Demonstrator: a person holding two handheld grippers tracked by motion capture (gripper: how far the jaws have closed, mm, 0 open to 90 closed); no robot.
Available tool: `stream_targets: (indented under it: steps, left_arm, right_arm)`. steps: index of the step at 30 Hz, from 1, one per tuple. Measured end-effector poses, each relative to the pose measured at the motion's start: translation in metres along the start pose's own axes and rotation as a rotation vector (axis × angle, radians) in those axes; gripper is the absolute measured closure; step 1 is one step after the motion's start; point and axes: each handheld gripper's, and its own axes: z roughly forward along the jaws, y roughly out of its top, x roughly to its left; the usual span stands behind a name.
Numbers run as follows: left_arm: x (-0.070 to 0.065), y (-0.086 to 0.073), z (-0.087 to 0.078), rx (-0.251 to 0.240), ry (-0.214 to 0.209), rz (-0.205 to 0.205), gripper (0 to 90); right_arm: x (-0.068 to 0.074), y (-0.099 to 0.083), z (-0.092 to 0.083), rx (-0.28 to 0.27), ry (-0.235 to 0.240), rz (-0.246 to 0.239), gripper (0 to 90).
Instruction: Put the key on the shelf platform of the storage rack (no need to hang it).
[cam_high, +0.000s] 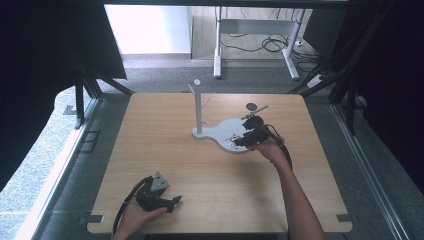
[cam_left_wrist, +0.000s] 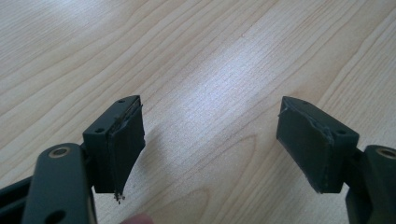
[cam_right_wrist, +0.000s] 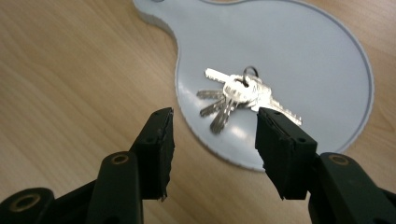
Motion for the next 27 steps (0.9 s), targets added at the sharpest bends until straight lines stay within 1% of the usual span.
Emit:
stream_targets:
  steps: [2, 8, 9, 16, 20, 22, 25, 27]
  left_arm:
    - [0.000, 0.000, -0.001, -0.002, 0.003, 0.000, 23.6]
    - [0.000, 0.001, -0.002, -0.008, 0.004, 0.000, 23.6]
    - [0.000, 0.001, -0.002, -0.008, 0.005, 0.000, 23.7]
    - [-0.001, 0.001, -0.001, -0.005, 0.006, 0.003, 23.7]
    - [-0.001, 0.001, -0.002, -0.005, 0.008, 0.002, 23.7]
    - [-0.001, 0.001, -0.002, -0.004, 0.009, 0.003, 23.7]
    - [-0.002, 0.002, -0.002, -0.003, 0.009, 0.005, 23.7]
    - [-0.002, 0.002, -0.003, -0.005, 0.011, 0.004, 23.7]
  right_arm:
    - [0.001, -0.010, -0.005, -0.008, 0.008, -0.005, 47.1]
    - [0.002, -0.043, -0.019, -0.039, 0.015, 0.004, 46.5]
    - [0.002, -0.048, -0.020, -0.051, 0.013, 0.001, 46.5]
    - [0.004, -0.093, -0.029, -0.072, 0.021, 0.022, 46.2]
    - [0.007, -0.117, -0.034, -0.103, 0.040, 0.029, 45.9]
    - [0.008, -0.128, -0.036, -0.111, 0.037, 0.031, 45.9]
    - [0.010, -0.144, -0.040, -0.142, 0.039, 0.041, 45.9]
    - [0.011, -0.156, -0.042, -0.159, 0.025, 0.044, 46.4]
